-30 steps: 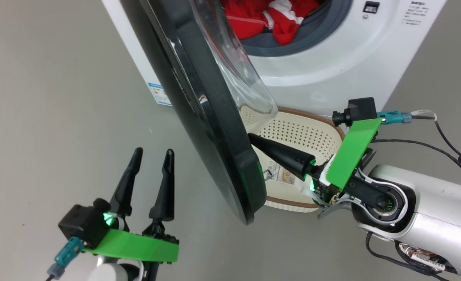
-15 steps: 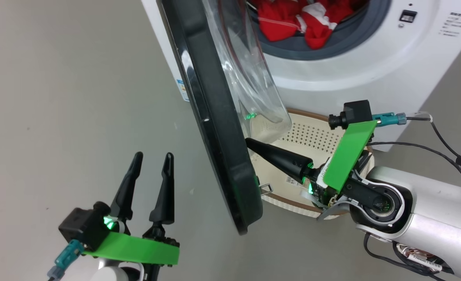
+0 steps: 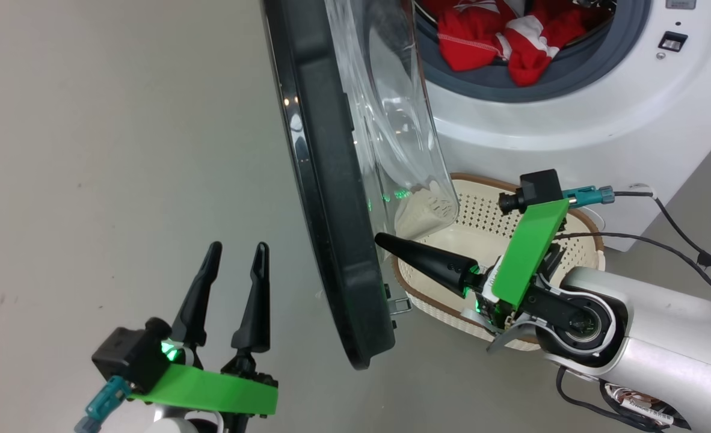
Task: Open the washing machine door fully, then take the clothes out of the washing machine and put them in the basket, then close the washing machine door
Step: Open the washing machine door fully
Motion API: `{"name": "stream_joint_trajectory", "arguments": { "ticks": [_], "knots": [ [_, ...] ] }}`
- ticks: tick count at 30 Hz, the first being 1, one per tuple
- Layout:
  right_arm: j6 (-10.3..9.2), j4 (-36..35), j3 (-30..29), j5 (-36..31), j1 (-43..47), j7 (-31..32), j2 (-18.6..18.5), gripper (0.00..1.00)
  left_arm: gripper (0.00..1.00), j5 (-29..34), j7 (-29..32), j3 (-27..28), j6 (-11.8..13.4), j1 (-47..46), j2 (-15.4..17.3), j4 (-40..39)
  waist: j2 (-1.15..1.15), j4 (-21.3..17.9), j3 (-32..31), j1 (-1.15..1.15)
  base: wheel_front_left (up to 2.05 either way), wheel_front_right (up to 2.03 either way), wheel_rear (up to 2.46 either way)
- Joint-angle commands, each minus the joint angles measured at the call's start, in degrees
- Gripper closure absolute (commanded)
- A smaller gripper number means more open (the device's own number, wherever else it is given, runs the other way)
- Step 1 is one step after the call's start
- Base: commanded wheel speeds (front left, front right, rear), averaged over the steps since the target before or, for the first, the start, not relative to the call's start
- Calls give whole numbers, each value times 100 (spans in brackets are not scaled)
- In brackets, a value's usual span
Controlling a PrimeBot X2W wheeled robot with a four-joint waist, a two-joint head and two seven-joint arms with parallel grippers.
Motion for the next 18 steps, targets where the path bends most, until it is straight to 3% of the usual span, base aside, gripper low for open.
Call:
{"name": "stream_joint_trajectory", "arguments": {
  "ticks": [1,10,17,18],
  "knots": [
    [37,-102,-28,-42,192,7,104,100,0,-35,-27,169,46,-9,98,-164,0,21,-12,0,0,0,0],
    [37,-24,-28,-71,218,45,187,100,0,-44,-27,194,59,28,98,-150,0,42,-59,0,0,0,0],
    [37,189,-28,-221,238,-275,196,100,0,-18,-27,226,67,59,98,-162,0,-55,-86,0,0,0,0],
    [37,179,-28,-208,235,-330,204,85,0,-12,-27,231,64,64,98,-162,0,-73,-88,0,0,0,0]
  ]
}}
